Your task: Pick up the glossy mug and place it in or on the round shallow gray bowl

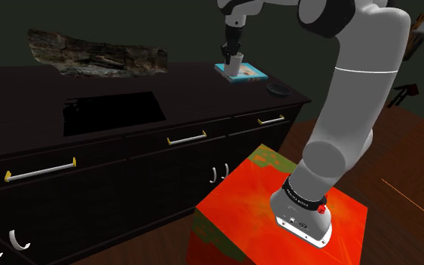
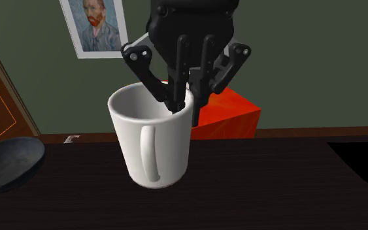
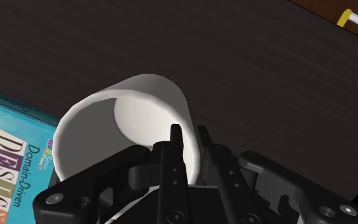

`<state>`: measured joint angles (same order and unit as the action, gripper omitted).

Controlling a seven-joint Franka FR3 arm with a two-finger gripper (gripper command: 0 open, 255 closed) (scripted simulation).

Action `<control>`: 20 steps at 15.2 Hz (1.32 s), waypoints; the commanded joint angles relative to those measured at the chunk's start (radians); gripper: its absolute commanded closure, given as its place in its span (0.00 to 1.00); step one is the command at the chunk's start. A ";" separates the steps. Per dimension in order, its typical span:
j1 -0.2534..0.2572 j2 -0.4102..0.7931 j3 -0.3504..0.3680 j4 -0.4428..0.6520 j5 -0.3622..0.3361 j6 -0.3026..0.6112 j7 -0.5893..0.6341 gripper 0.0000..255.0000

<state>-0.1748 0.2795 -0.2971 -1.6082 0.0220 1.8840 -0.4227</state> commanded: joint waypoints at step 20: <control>-0.308 0.048 -0.151 0.089 0.071 -0.036 -0.464 1.00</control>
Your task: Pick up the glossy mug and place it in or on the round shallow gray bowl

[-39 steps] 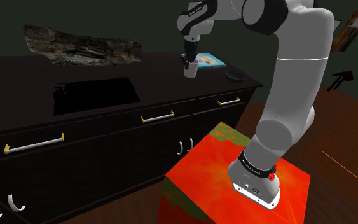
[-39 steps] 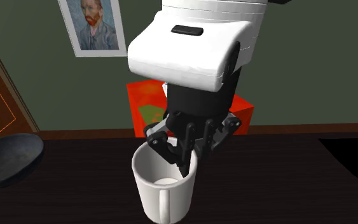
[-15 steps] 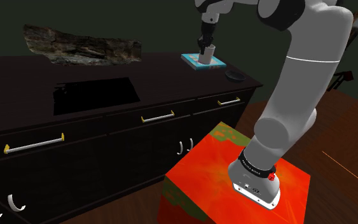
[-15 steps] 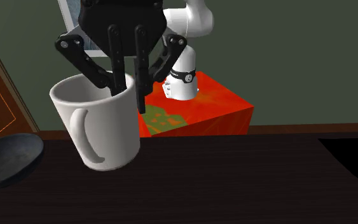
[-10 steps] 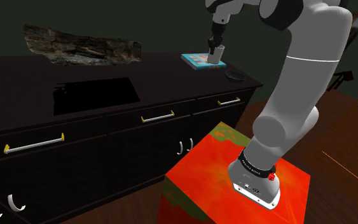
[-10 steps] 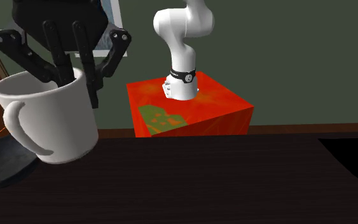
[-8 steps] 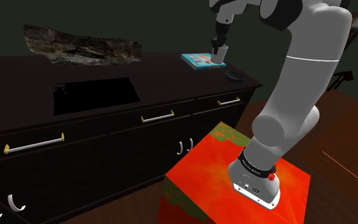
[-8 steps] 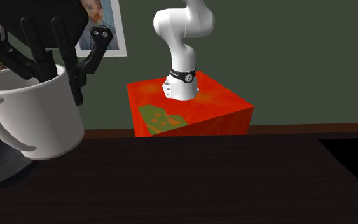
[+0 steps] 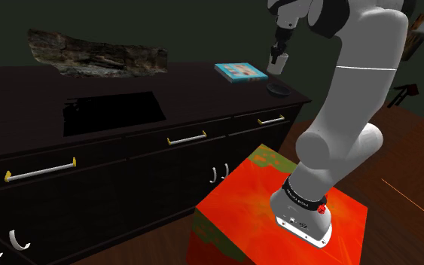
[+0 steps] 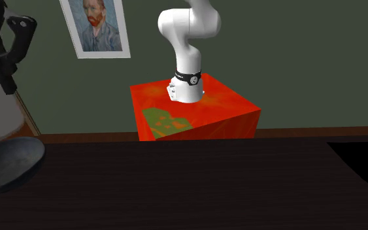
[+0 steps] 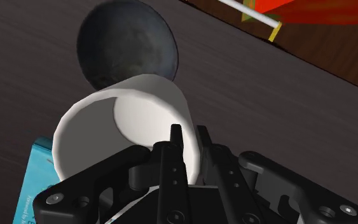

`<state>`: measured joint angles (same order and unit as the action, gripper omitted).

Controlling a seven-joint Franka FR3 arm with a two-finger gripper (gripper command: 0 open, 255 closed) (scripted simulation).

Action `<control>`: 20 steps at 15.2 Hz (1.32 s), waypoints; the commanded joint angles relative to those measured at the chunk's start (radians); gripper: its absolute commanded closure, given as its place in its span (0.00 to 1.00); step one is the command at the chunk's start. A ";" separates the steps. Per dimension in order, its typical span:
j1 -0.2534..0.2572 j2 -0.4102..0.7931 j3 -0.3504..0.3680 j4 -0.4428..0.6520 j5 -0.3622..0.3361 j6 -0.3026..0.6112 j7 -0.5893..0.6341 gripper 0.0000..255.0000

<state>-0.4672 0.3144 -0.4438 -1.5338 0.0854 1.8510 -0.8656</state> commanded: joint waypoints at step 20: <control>-0.089 0.104 -0.013 -0.056 0.060 0.152 -0.124 1.00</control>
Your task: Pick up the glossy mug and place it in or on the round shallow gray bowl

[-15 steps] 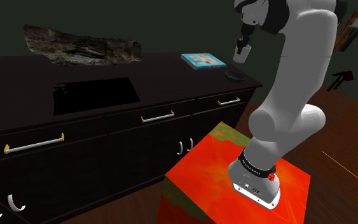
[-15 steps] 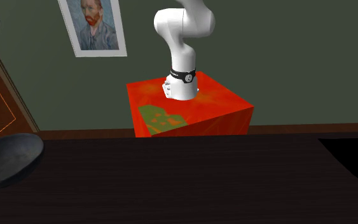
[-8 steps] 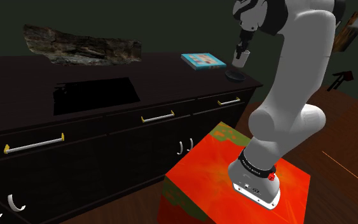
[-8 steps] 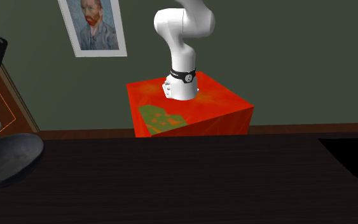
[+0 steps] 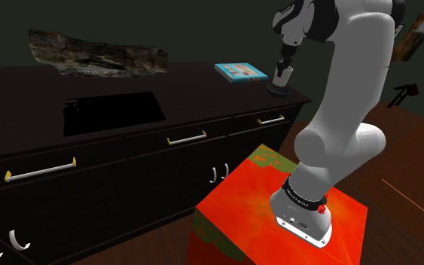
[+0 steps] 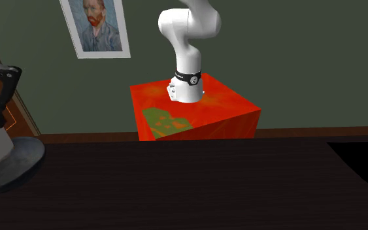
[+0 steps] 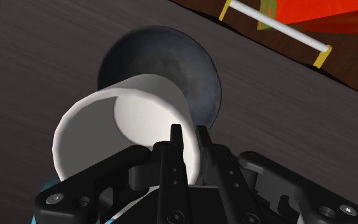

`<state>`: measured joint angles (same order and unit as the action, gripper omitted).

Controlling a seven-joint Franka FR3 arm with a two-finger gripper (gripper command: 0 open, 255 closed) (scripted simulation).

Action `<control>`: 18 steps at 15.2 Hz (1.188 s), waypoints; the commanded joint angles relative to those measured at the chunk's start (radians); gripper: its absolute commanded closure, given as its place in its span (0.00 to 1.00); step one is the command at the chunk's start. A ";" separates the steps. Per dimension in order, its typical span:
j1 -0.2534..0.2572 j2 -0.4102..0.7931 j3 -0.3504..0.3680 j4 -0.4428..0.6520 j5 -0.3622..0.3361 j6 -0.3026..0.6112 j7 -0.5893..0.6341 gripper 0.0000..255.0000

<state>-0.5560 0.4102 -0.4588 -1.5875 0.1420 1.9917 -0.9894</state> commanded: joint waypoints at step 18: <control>0.002 -0.002 0.000 0.011 -0.002 -0.012 0.004 0.00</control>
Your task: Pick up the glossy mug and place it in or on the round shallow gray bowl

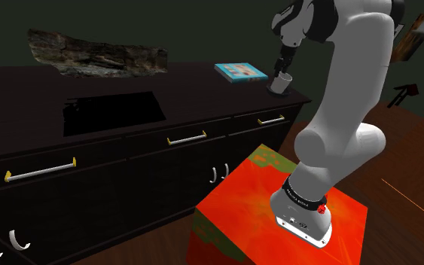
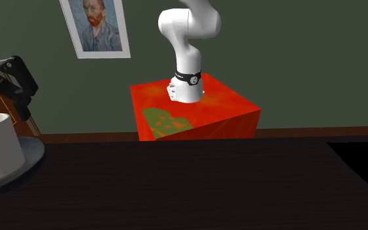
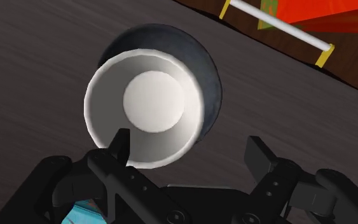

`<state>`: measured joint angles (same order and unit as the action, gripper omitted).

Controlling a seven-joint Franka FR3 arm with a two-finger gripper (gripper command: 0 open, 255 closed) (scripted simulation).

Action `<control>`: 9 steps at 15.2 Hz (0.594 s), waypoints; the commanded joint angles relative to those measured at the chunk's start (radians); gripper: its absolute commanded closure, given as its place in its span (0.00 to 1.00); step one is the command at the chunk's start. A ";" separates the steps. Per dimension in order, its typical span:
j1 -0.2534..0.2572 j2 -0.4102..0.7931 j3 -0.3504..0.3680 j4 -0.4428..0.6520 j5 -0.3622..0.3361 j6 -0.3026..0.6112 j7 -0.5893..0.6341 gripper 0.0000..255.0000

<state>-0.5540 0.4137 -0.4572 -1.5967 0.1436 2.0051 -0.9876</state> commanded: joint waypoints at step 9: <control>0.002 -0.021 -0.005 0.059 -0.012 -0.078 0.008 0.00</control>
<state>-0.5519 0.3928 -0.4623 -1.5379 0.1320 1.9274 -0.9796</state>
